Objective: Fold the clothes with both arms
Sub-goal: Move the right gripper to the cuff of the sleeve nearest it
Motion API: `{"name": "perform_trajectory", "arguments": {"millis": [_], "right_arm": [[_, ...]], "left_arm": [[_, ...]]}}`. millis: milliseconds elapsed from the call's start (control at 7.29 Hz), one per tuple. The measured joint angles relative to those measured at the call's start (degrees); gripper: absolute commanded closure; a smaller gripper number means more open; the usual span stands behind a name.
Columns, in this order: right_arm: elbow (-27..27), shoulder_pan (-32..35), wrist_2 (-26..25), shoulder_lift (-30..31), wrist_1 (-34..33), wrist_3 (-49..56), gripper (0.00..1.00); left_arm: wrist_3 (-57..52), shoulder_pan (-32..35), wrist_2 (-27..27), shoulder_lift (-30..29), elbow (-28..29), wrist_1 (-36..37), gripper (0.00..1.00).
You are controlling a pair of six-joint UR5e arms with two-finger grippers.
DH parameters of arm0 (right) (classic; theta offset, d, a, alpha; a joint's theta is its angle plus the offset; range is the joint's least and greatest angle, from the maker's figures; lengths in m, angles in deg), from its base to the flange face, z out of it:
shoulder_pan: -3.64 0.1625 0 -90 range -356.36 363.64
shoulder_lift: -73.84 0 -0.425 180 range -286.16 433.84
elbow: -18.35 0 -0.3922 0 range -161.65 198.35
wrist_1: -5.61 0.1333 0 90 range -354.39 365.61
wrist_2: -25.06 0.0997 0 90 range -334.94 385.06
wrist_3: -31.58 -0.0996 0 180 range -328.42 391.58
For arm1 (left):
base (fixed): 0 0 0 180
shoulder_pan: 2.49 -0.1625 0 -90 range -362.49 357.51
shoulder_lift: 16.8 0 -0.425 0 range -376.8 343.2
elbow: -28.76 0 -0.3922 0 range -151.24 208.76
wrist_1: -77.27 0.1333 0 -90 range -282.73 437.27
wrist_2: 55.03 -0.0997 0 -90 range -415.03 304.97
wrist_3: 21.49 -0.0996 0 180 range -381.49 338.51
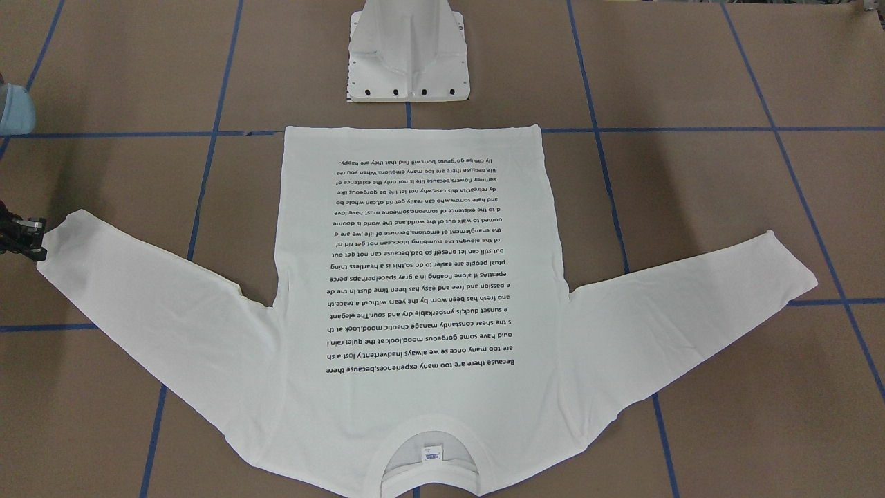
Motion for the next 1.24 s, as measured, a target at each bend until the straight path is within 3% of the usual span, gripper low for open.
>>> {"name": "perform_trajectory", "arguments": {"millis": [412, 686, 961, 1235], "right_arm": [[5.1, 0.1, 2.9, 0.1, 0.0, -4.4, 1.00], [10.0, 0.1, 6.2, -3.6, -0.1, -12.5, 1.00], [10.9, 0.0, 9.3, -14.4, -1.7, -25.1, 1.00], [7.0, -0.2, 9.4, -28.4, -4.9, -36.2, 1.00]], "left_arm": [[0.0, 0.0, 0.0, 0.0, 0.0, 0.0, 0.00], [0.0, 0.0, 0.0, 0.0, 0.1, 0.0, 0.00], [0.0, 0.0, 0.0, 0.0, 0.2, 0.0, 0.00], [0.1, 0.0, -0.1, 0.0, 0.2, 0.0, 0.00]]}}
